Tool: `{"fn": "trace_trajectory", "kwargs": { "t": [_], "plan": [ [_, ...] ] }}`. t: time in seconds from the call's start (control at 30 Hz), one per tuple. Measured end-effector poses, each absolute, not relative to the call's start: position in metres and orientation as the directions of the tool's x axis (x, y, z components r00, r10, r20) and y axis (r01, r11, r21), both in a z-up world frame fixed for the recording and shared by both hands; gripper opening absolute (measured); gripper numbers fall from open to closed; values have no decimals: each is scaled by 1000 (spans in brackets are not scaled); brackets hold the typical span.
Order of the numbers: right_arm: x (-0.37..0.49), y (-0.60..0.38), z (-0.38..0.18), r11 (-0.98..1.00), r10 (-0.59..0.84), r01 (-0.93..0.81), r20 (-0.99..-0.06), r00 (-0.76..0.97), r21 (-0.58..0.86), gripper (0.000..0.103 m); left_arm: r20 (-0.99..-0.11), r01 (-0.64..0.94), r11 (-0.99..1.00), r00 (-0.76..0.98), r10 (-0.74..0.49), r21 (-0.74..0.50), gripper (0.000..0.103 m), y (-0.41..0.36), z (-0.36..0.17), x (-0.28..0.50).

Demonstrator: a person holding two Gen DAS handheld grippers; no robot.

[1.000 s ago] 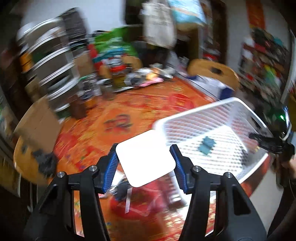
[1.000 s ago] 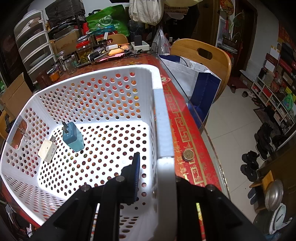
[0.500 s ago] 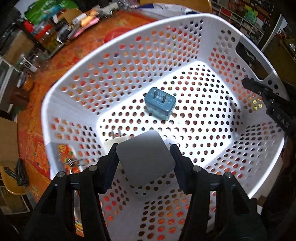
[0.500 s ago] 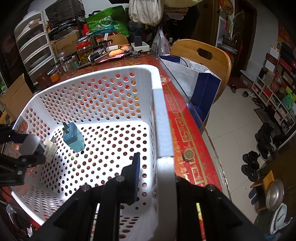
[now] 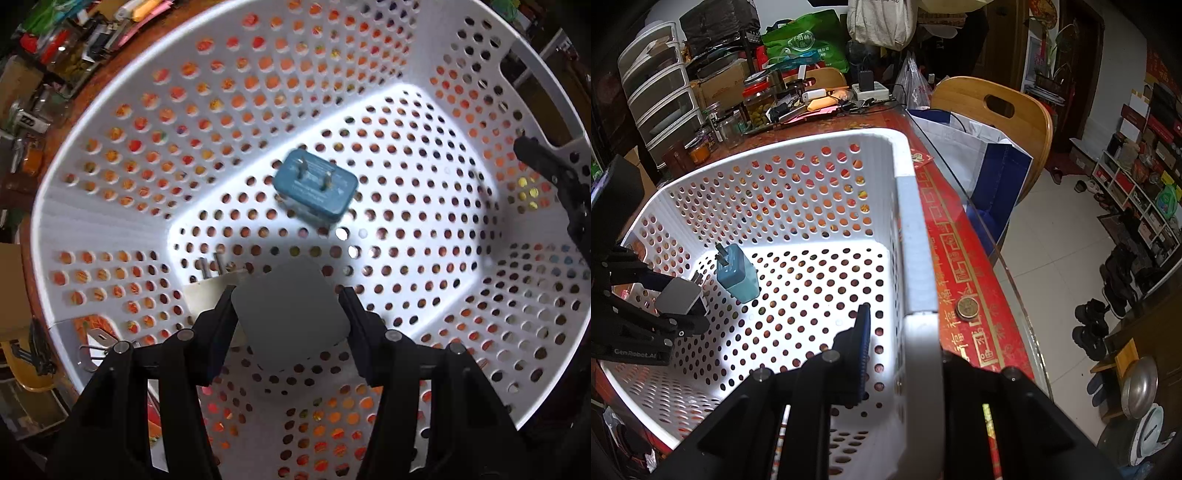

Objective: Organize rigid objects
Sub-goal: 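Lower the white power bank into the basket and open the left gripper, then grasp the pink polka-dot charger with the left gripper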

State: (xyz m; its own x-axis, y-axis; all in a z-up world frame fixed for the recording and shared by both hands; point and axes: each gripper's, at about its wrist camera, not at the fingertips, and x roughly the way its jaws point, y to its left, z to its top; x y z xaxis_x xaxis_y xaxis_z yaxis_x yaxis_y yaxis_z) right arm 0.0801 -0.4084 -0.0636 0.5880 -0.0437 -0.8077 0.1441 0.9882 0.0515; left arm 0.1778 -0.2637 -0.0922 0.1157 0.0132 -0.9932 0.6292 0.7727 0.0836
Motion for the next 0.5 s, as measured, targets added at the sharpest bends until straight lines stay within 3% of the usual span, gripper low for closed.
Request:
{"fn": "trace_trajectory", "kwargs": {
  "t": [0.1,0.2,0.4,0.47,0.5],
  "plan": [
    [80,-408,-64,988,-44,143,-807,588,51,17,-993,658,749,117,-4,75,54,-265,-89,175],
    [80,-409,-64,988,-43,143,-809,587,52,17,-979,654,752,194,-60,83,73,-258,-70,166],
    [82,-409,-65,989,-45,143,-814,579,47,16,-903,580,814,368,-220,38,76,-204,0,136],
    [81,-408,-65,989,-43,140,-813,581,48,17,-842,532,843,488,-230,78,84,-164,32,120],
    [81,-408,-65,989,-44,140,-813,581,47,16,-810,502,859,542,-225,98,94,-142,40,111]
  ]
}}
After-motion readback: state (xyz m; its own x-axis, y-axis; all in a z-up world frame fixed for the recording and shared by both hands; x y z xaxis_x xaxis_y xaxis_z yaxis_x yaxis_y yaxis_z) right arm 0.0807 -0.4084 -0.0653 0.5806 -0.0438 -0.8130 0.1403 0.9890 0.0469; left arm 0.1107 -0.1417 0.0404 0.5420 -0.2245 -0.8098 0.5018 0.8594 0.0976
